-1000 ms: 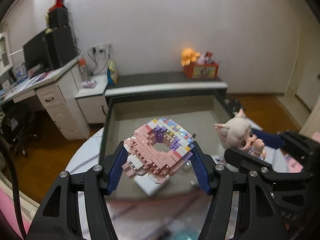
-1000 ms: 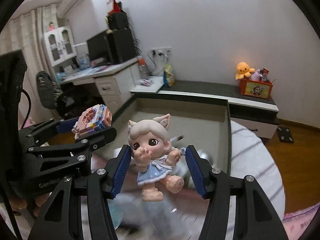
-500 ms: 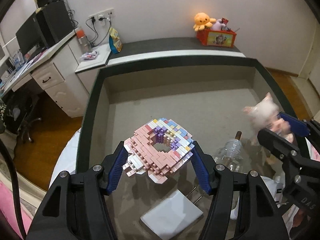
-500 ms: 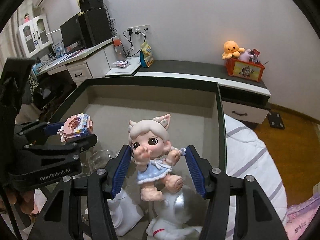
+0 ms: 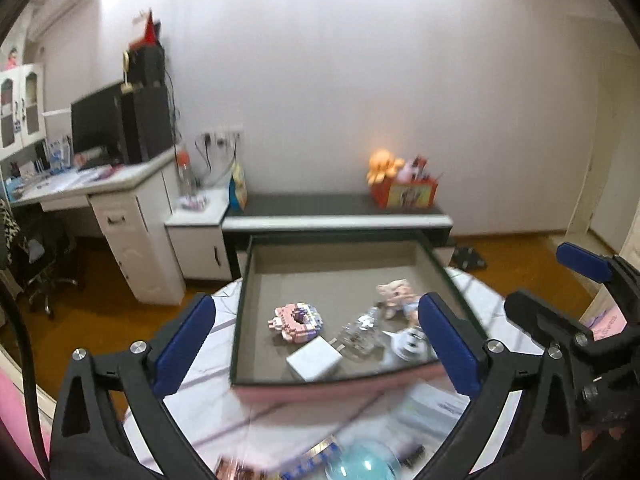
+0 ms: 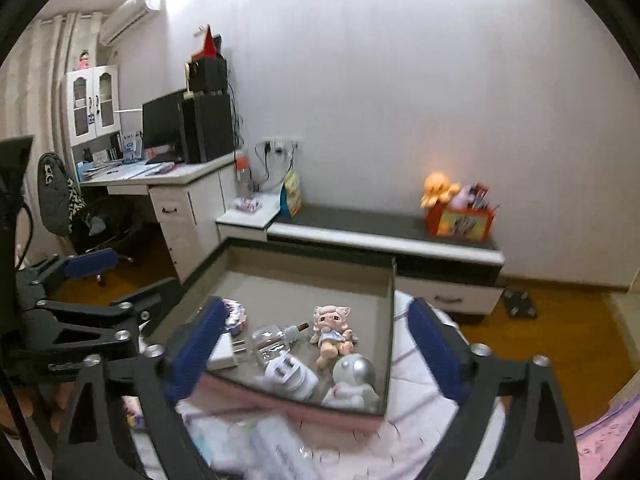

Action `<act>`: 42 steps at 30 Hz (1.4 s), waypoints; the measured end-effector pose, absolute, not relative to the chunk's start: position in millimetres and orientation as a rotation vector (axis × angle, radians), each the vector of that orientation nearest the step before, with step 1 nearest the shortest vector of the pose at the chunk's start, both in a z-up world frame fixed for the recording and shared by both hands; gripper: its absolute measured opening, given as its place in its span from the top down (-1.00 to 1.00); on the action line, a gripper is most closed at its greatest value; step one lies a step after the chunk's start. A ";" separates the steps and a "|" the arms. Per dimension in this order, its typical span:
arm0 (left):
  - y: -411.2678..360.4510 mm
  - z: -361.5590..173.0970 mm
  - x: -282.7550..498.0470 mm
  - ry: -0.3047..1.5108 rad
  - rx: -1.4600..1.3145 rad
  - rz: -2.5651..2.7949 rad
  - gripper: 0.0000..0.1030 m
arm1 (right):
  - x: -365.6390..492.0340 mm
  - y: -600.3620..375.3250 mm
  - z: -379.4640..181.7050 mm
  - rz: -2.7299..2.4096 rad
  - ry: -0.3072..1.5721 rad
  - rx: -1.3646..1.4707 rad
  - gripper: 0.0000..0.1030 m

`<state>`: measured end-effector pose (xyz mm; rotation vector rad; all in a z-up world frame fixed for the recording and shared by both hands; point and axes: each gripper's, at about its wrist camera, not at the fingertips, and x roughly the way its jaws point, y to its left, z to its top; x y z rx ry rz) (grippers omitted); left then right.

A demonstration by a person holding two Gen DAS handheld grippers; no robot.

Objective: Organize rigid objects
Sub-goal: 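Carry the doll with the right tool while the left carries the pink brick figure into the box, then open both tools and withdraw them from the box back over the bed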

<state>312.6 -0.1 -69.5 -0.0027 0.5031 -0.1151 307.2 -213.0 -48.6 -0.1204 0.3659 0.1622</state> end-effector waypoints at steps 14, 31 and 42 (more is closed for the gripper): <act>10.7 -21.5 137.1 0.280 -0.011 -0.086 -0.99 | 135.8 -185.3 -11.4 0.122 0.131 -0.167 -1.00; 5.8 -1.5 47.5 0.140 0.029 -0.001 -0.99 | 42.8 -181.7 -12.2 0.119 0.032 -0.160 -1.00; 3.3 -3.1 44.5 0.140 0.034 0.001 -0.99 | 42.1 -183.9 -13.6 0.119 0.033 -0.148 -1.00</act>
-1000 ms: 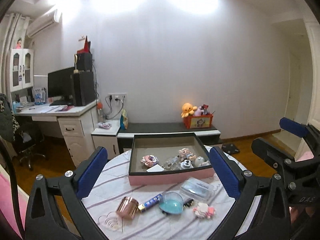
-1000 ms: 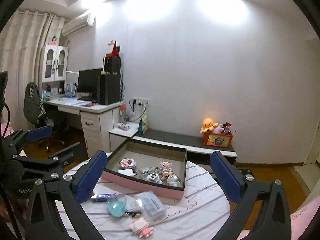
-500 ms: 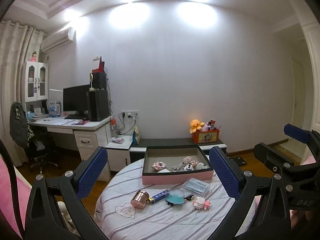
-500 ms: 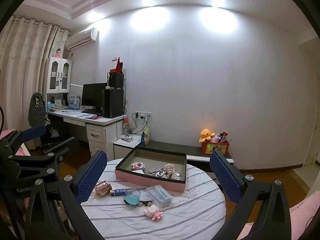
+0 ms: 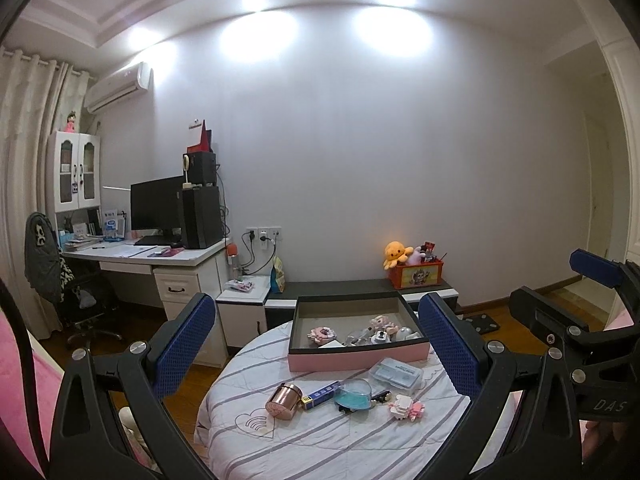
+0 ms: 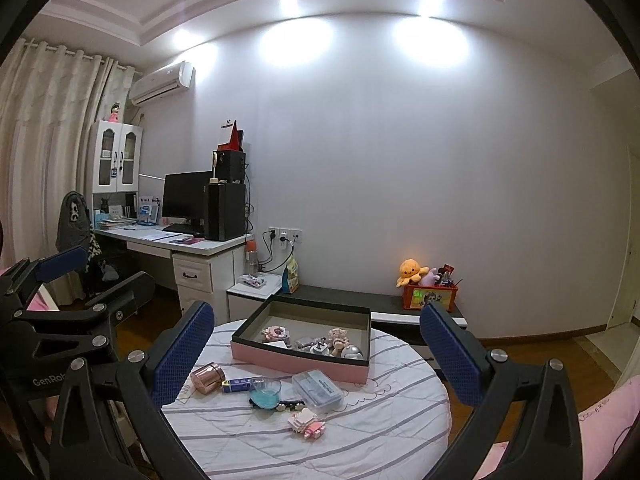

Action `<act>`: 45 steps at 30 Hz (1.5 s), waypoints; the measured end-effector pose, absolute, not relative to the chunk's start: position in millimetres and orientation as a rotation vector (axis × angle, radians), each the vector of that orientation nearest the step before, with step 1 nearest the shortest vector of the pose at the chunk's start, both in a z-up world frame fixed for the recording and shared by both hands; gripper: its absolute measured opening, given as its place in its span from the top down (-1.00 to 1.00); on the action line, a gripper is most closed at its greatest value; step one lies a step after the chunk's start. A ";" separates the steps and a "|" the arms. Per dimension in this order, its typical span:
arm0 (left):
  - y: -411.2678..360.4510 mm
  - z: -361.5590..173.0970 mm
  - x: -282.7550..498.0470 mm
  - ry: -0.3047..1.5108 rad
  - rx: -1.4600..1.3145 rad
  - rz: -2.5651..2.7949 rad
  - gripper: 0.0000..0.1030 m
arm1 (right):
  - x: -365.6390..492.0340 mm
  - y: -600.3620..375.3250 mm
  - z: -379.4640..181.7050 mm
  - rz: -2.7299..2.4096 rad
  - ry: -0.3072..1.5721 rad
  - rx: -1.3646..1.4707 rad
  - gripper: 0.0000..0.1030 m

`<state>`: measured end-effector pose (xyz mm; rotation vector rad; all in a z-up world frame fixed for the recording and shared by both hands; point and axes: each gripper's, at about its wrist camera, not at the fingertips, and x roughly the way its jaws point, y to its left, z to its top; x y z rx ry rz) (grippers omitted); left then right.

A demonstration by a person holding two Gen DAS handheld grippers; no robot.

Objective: Organize rigid objects
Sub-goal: 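Open both tools and withdraw them from the box back over the bed, then grasp the clear blue bowl with the left tool while the right grasps the white-pink brick figure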

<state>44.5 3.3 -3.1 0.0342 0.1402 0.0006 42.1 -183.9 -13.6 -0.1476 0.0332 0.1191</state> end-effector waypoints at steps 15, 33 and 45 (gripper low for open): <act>11.7 -39.0 80.4 0.285 0.028 -0.033 -1.00 | 66.1 -181.3 -36.3 0.128 0.115 -0.139 -1.00; 33.1 -190.1 181.3 0.744 -0.027 -0.040 -1.00 | 201.4 -203.4 -181.3 0.160 0.581 -0.052 -1.00; 17.8 -206.4 215.6 0.804 -0.027 -0.094 -0.99 | 255.8 -207.0 -207.4 0.243 0.742 -0.017 -0.18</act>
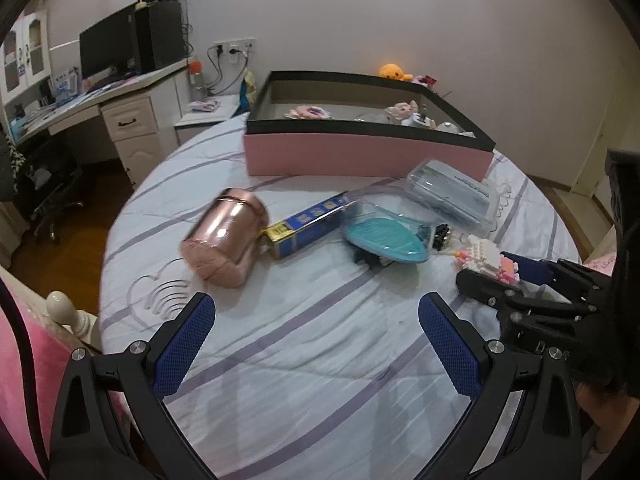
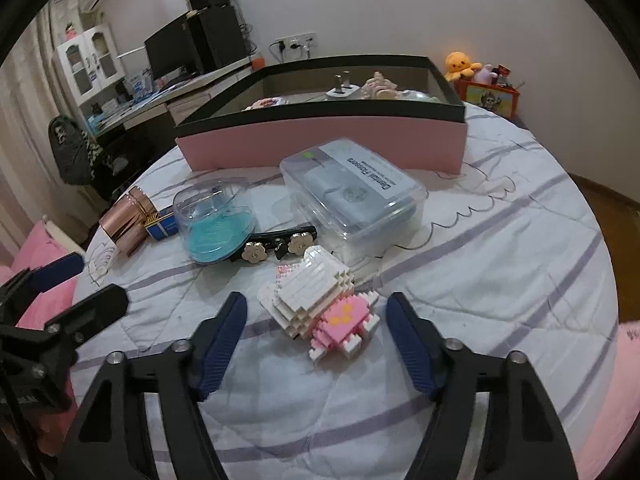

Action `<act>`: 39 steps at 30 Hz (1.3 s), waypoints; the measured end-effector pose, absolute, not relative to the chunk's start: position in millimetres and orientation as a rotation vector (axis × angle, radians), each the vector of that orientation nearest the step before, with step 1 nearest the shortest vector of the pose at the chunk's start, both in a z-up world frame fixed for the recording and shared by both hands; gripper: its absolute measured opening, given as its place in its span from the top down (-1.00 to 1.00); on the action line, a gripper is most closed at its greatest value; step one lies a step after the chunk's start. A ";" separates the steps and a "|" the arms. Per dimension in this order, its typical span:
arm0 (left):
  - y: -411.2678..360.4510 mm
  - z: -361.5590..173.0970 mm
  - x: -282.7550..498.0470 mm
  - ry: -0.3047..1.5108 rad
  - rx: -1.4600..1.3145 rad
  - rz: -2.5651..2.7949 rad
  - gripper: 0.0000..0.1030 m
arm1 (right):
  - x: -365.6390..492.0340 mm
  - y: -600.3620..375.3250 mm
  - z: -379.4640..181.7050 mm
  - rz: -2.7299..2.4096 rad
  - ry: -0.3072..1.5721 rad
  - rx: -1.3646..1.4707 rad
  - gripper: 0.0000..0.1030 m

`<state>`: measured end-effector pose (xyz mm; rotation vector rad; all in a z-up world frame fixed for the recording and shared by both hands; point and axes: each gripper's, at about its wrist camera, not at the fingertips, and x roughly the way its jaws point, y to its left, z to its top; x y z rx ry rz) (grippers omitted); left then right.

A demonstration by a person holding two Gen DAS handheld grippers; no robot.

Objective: Organize rigid objects
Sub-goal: 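Grasp the clear blue bowl with the left tool while the right grasps the white-pink brick figure, then lower bowl and brick figure into the pink box and open both tools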

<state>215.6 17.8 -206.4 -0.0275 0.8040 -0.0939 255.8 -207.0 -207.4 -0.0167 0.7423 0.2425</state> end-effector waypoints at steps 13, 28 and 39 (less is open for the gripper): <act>-17.2 -209.2 260.8 0.843 -0.036 -0.061 -0.95 | 241.9 -251.4 -193.4 0.181 0.699 -0.021 -0.19; -34.0 -227.4 306.2 0.929 -0.073 -0.051 -0.32 | 267.1 -264.7 -199.0 0.212 0.712 0.020 -0.19; -22.3 -210.4 275.8 0.864 -0.070 -0.096 -0.32 | 261.7 -260.2 -190.1 0.212 0.682 0.012 -0.19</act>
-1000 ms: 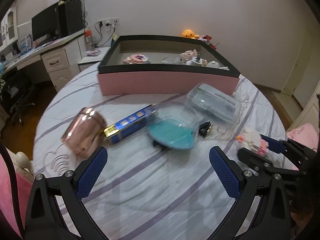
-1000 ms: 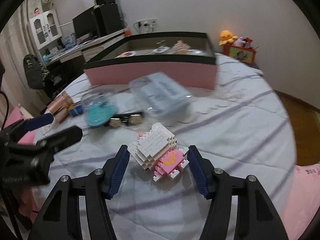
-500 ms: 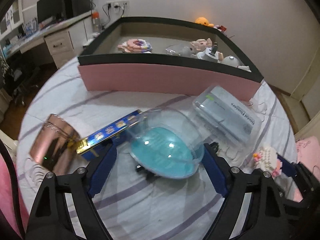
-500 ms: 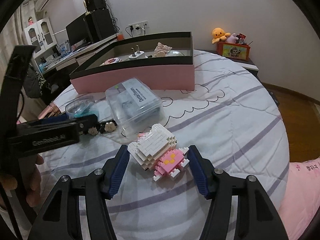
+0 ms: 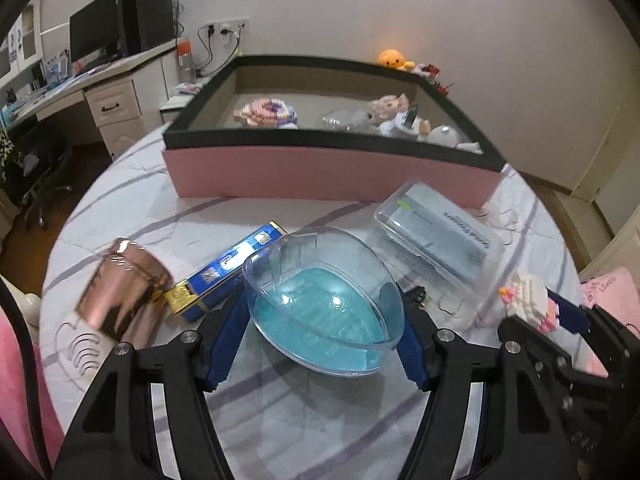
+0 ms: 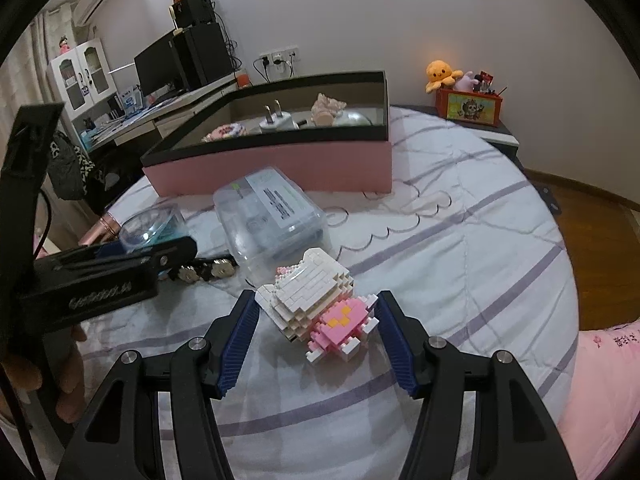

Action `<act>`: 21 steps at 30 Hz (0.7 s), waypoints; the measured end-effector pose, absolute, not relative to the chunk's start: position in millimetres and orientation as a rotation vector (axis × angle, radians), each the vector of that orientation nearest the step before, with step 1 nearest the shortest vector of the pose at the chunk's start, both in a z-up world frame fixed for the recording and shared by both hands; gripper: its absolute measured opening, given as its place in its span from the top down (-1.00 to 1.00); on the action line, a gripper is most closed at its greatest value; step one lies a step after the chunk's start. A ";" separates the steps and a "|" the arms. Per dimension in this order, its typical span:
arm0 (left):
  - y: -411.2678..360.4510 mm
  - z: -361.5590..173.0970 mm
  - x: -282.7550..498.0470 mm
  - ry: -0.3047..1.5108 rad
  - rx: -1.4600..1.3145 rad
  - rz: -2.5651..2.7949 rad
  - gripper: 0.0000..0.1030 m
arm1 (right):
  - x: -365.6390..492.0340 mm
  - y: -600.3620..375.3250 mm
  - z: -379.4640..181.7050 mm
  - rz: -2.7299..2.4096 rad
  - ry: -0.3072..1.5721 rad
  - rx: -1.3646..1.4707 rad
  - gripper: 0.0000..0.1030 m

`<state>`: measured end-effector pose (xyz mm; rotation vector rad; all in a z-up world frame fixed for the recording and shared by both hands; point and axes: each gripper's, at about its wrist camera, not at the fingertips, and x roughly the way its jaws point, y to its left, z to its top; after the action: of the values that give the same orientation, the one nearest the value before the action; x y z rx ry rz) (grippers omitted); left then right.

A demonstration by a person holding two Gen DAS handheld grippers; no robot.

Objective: Organize rigid objects
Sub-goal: 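Lower bowl and brick figure into the pink box and open both tools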

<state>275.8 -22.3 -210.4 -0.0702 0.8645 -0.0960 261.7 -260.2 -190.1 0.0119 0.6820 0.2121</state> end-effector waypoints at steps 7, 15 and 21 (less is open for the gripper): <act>-11.6 -181.1 255.8 0.801 -0.086 -0.175 -0.32 | 253.8 -245.8 -160.9 0.244 0.616 -0.019 -0.19; -1.0 -143.8 291.2 0.731 -0.042 -0.190 -0.32 | 280.4 -217.9 -118.0 0.313 0.548 -0.080 -0.19; 14.9 -139.1 357.1 0.747 -0.024 -0.152 -0.32 | 335.0 -194.2 -97.5 0.338 0.540 -0.123 -0.20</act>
<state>357.1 14.9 -139.1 -0.0238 0.7472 -0.1523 335.0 -194.2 -97.5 -0.1230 0.5403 0.3376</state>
